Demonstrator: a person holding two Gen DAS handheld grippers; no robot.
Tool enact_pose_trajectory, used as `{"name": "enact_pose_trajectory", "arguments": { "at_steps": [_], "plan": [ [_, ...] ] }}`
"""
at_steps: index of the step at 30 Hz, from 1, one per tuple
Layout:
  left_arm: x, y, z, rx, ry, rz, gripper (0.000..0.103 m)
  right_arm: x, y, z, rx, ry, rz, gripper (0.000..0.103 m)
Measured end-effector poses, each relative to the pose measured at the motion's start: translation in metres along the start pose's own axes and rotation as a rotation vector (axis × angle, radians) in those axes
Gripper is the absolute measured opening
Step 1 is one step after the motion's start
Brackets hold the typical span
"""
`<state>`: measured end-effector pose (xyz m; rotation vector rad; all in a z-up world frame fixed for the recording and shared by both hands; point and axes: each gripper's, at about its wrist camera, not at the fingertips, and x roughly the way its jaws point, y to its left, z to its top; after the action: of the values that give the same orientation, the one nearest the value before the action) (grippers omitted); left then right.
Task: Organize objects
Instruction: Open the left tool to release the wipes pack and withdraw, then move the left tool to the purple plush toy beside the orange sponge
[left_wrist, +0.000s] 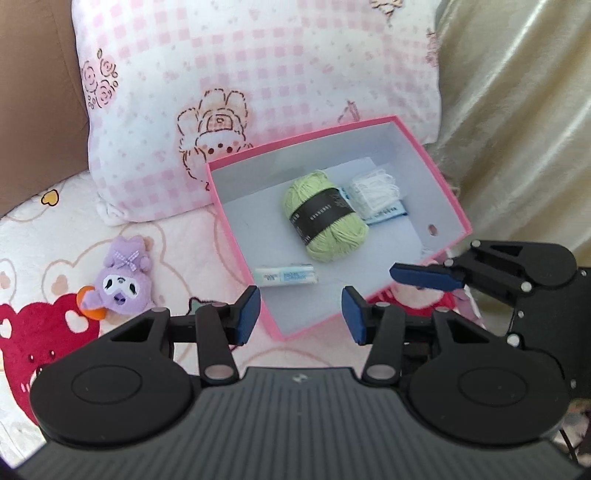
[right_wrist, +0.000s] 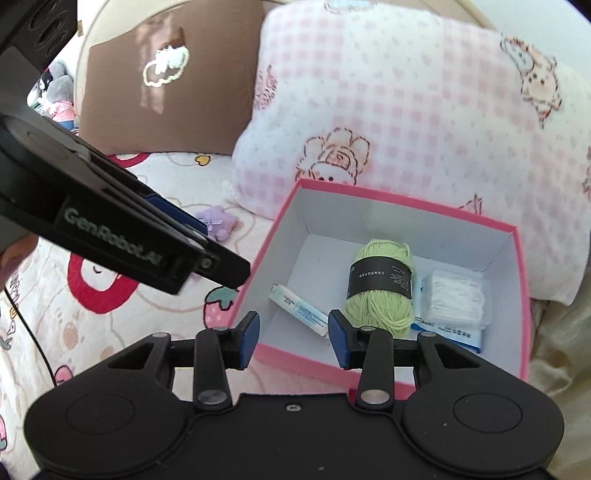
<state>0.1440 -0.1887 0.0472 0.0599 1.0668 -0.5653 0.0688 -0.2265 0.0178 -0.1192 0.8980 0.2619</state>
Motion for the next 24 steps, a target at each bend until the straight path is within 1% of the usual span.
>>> {"name": "enact_pose_trajectory", "arguments": {
  "at_steps": [2,4,5,8,10,16,18,20,24],
  "plan": [
    [-0.02,0.003,-0.009,0.004,-0.05,-0.017,0.048,-0.012,0.005,-0.001,-0.016,-0.006,-0.013,0.055],
    [-0.036,0.006,-0.02,0.008,-0.095,-0.033,0.048,-0.021,0.009,-0.003,-0.03,-0.019,-0.03,0.073],
    [-0.042,0.007,-0.026,0.0,-0.103,-0.034,0.048,-0.025,0.01,-0.003,-0.034,-0.028,-0.039,0.074],
    [-0.059,0.01,-0.041,-0.011,-0.121,-0.042,0.048,-0.035,0.014,-0.004,-0.037,-0.033,-0.04,0.076],
    [-0.068,0.013,-0.051,-0.018,-0.122,-0.035,0.049,-0.041,0.018,-0.004,-0.036,-0.037,-0.046,0.08],
    [-0.085,0.022,-0.075,-0.039,-0.124,0.001,0.052,-0.054,0.041,-0.01,-0.087,-0.04,-0.021,0.082],
    [-0.09,0.028,-0.082,-0.059,-0.126,-0.004,0.053,-0.057,0.05,-0.011,-0.099,-0.043,-0.022,0.082],
    [-0.098,0.037,-0.089,-0.089,-0.146,-0.02,0.056,-0.061,0.059,-0.011,-0.111,-0.046,-0.016,0.082],
    [-0.111,0.055,-0.104,-0.14,-0.16,-0.003,0.057,-0.067,0.074,-0.009,-0.126,-0.061,0.008,0.083]
  ]
}}
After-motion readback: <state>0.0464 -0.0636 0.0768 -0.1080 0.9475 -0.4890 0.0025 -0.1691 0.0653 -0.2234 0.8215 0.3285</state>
